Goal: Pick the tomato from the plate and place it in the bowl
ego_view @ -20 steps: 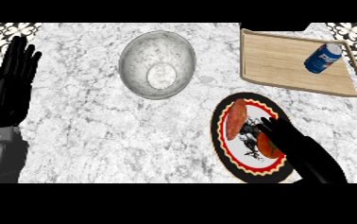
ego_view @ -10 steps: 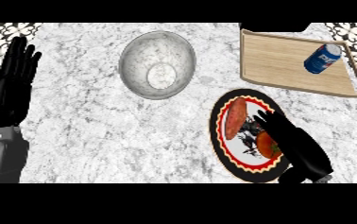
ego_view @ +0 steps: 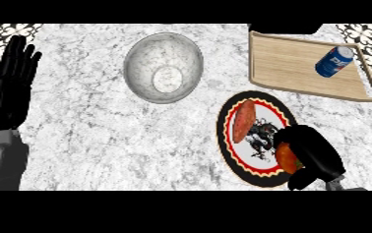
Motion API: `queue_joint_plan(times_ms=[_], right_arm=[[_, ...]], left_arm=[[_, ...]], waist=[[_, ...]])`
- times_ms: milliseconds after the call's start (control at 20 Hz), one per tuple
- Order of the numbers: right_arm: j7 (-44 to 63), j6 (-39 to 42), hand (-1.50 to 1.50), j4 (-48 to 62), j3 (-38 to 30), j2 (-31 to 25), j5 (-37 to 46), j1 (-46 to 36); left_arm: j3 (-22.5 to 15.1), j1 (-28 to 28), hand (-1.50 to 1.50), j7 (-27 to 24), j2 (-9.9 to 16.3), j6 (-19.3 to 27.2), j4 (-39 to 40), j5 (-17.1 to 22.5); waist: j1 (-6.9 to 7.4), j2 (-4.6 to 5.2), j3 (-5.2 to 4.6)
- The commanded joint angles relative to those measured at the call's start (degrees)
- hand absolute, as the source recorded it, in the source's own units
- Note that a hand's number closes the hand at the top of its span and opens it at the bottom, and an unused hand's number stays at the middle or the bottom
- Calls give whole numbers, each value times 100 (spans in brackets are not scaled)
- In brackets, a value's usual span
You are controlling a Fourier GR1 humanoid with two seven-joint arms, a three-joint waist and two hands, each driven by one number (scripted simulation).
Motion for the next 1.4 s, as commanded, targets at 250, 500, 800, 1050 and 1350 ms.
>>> queue_joint_plan(times_ms=[250,500,800,1050,1350], right_arm=[[546,-27,150,93,-752,21,-117,352],[2454,918,150,127,-1681,80,-215,596],[3523,1339,150,-1772,-1708,268,-8,919],[3844,2057,150,-3442,-2106,50,-371,1031],[4110,2865,150,-4925,-2131,184,-1168,426]], left_arm=[[272,-26,0,-54,171,-163,135,127],[74,228,0,-291,-61,-69,115,-68],[147,139,0,86,10,-65,-166,42],[69,-152,0,73,-14,-29,38,-57],[-9,-43,0,-4,-188,148,30,-221]], waist=[[-25,24,68],[-116,24,47],[-40,15,64],[-104,10,60],[-55,19,62]])
